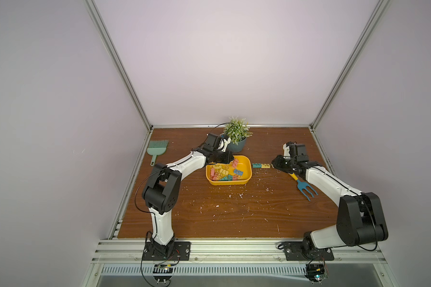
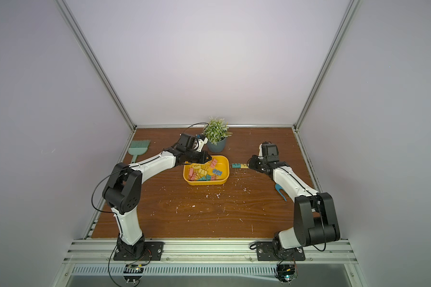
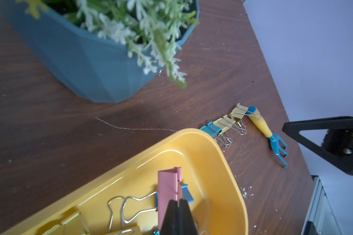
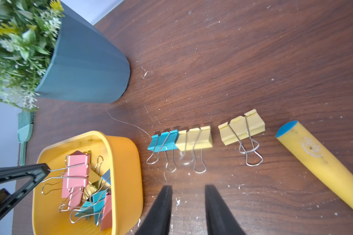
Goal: Take out the binder clips from the storage box
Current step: Pick up the binder clip from the storage box, then place the binder clip at the center of the board.
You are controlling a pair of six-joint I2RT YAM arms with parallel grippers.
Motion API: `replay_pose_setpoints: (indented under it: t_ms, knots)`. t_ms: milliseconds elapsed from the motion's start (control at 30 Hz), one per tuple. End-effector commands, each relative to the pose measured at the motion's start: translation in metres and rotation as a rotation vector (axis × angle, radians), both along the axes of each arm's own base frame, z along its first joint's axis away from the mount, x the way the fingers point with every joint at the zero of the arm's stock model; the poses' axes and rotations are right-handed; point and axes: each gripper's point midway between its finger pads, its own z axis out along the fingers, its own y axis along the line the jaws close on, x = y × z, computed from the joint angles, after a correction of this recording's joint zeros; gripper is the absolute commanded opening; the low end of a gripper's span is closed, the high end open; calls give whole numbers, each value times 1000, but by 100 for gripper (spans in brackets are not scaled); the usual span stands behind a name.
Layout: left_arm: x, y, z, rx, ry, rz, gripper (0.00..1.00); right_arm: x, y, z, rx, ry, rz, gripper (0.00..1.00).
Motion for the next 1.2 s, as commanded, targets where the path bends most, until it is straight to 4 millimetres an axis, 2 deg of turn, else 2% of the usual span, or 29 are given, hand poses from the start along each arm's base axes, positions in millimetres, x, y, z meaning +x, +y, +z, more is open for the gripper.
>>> replay_pose_setpoints:
  t_ms: [0,67,200,333,500,667,733,867,1000,1167]
  knots:
    - [0,-6,29,-101,-43,-7,0,0,1,19,10,-56,3,33]
    - [0,-3,42,-122,-81,12,0,0,5,25,36,-74,11,34]
    - [-9,13,91,-203,-238,91,0,-2,26,47,156,-157,81,35]
    - [-24,52,132,-279,-384,265,0,-5,52,70,266,-235,140,35]
    - [-47,112,146,-362,-465,520,0,-10,85,92,271,-316,181,37]
    - [-64,170,127,-449,-398,758,0,-21,127,102,254,-367,243,38]
    - [-69,198,109,-506,-321,869,0,-26,143,103,238,-381,263,38]
    - [-76,247,60,-593,-145,1073,0,-34,168,105,232,-397,280,38]
    - [-78,270,19,-579,11,1179,0,-43,192,109,215,-423,302,39]
    - [-74,280,-10,-600,117,1247,0,-54,220,114,180,-458,337,39]
